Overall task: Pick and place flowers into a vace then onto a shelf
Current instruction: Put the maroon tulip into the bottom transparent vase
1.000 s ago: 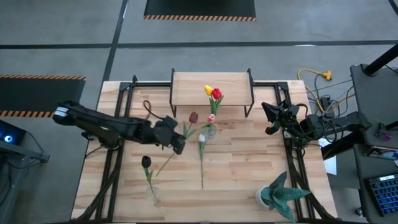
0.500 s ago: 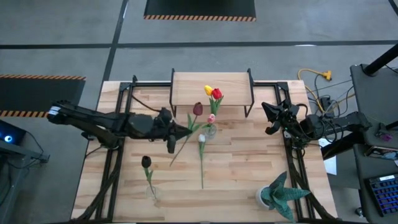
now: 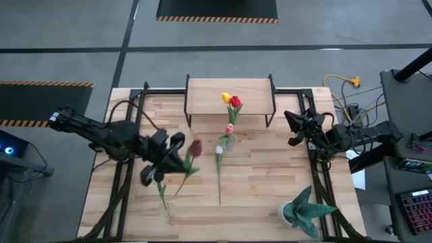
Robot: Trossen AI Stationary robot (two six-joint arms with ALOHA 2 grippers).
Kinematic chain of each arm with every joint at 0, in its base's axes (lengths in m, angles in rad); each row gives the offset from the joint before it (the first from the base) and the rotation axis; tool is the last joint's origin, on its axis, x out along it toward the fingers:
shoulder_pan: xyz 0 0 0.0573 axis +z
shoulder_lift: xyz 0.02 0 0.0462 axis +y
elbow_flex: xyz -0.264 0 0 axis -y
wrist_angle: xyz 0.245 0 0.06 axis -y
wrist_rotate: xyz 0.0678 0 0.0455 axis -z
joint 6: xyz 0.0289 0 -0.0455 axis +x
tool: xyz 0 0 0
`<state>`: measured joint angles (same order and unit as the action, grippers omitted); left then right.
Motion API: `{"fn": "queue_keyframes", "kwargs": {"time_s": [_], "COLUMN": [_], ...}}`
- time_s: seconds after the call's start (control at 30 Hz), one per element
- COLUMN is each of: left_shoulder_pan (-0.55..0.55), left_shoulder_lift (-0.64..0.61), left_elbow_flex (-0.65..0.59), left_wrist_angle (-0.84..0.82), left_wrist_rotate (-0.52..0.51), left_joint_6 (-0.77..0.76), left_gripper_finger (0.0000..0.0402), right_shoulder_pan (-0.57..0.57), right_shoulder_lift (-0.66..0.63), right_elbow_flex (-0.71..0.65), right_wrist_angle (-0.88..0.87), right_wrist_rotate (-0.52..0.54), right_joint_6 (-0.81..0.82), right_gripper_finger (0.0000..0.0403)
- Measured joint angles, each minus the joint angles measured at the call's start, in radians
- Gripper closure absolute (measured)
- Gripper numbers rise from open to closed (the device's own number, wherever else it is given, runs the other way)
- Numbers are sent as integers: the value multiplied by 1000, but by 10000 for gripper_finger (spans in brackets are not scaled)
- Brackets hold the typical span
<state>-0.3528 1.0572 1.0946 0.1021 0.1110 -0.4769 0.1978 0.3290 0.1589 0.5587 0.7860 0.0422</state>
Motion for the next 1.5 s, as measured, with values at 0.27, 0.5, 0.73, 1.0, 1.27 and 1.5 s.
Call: {"fn": "queue_keyframes", "kwargs": {"time_s": [0.27,0.5,0.73,1.0,1.27,1.5], "left_shoulder_pan": [-119,-183,-238,-238,-238,-238], "left_shoulder_lift": [-15,-26,-31,-88,-177,-198], "left_elbow_flex": [-2,-2,-37,-223,-484,-630], "left_wrist_angle": [-19,-59,-76,149,358,527], "left_wrist_rotate": [171,196,198,197,187,173], "left_joint_6": [169,225,227,248,225,225], "left_gripper_finger": [401,401,401,401,401,401], "right_shoulder_pan": [0,0,-1,0,0,0], "right_shoulder_lift": [0,0,0,0,0,0], "right_elbow_flex": [0,0,0,0,0,0], "right_wrist_angle": [0,0,0,0,0,0], "right_wrist_rotate": [0,4,34,36,36,36], "right_joint_6": [5,32,82,95,97,97], "right_gripper_finger": [394,394,394,394,394,394]}}
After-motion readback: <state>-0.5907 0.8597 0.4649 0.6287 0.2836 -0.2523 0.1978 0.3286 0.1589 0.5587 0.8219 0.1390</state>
